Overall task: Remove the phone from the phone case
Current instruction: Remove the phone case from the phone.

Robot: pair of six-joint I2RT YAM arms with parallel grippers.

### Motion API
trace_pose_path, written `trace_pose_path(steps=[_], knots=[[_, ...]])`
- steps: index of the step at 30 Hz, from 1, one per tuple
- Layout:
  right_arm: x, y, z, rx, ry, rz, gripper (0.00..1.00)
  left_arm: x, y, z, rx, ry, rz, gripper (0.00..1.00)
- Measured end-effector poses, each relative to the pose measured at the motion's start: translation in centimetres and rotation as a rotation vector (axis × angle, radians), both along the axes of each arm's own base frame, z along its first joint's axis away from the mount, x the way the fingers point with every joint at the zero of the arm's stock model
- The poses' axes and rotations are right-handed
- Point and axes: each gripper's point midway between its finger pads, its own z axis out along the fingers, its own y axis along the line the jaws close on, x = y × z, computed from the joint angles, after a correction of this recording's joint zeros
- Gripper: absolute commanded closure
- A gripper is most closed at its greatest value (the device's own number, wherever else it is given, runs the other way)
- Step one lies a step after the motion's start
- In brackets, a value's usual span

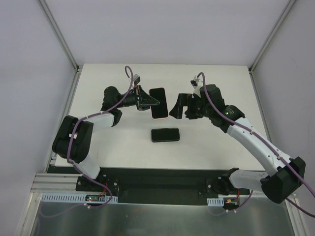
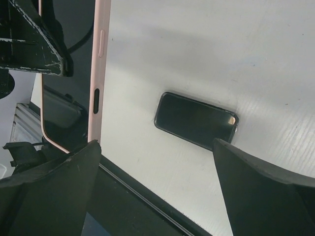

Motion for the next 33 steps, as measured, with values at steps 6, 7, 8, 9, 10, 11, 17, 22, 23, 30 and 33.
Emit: trace_pose_path(steps=[6, 7, 8, 9, 10, 11, 17, 22, 23, 30, 33], knots=[[0.0, 0.0, 0.0, -0.017, -0.002, 0.002, 0.03, 0.1, 0.1, -0.1, 0.008, 0.004, 0.007, 1.00], [0.0, 0.0, 0.0, -0.016, -0.003, 0.002, 0.02, 0.1, 0.1, -0.1, 0.008, 0.004, 0.008, 1.00], [0.0, 0.0, 0.0, -0.016, -0.004, 0.002, 0.03, 0.1, 0.1, -0.1, 0.009, 0.003, 0.008, 1.00], [0.0, 0.1, 0.1, -0.015, -0.005, 0.003, 0.03, 0.1, 0.1, -0.1, 0.009, 0.002, 0.008, 1.00], [-0.1, 0.1, 0.2, -0.014, -0.008, 0.004, 0.03, 0.0, 0.1, -0.1, 0.010, 0.000, 0.008, 1.00], [-0.1, 0.1, 0.2, -0.014, -0.010, 0.003, 0.03, 0.0, 0.1, -0.1, 0.010, 0.000, 0.008, 1.00], [-0.2, 0.6, 1.4, -0.001, -0.034, 0.016, 0.03, 0.0, 0.1, -0.1, 0.013, -0.008, 0.009, 1.00], [-0.1, 1.2, 1.7, -0.001, -0.040, 0.024, 0.04, -0.1, 0.1, 0.1, 0.018, -0.014, 0.010, 1.00], [0.0, 1.3, 1.7, -0.004, -0.039, 0.023, 0.05, -0.2, 0.1, 0.2, 0.018, -0.016, 0.010, 1.00], [1.1, 0.5, 1.2, -0.073, -0.047, -0.031, 0.14, -0.2, 0.2, 0.3, 0.023, -0.027, 0.019, 1.00], [1.4, 0.5, 0.9, -0.092, -0.048, -0.045, 0.17, 0.1, 0.2, 0.2, 0.027, -0.021, 0.033, 1.00]])
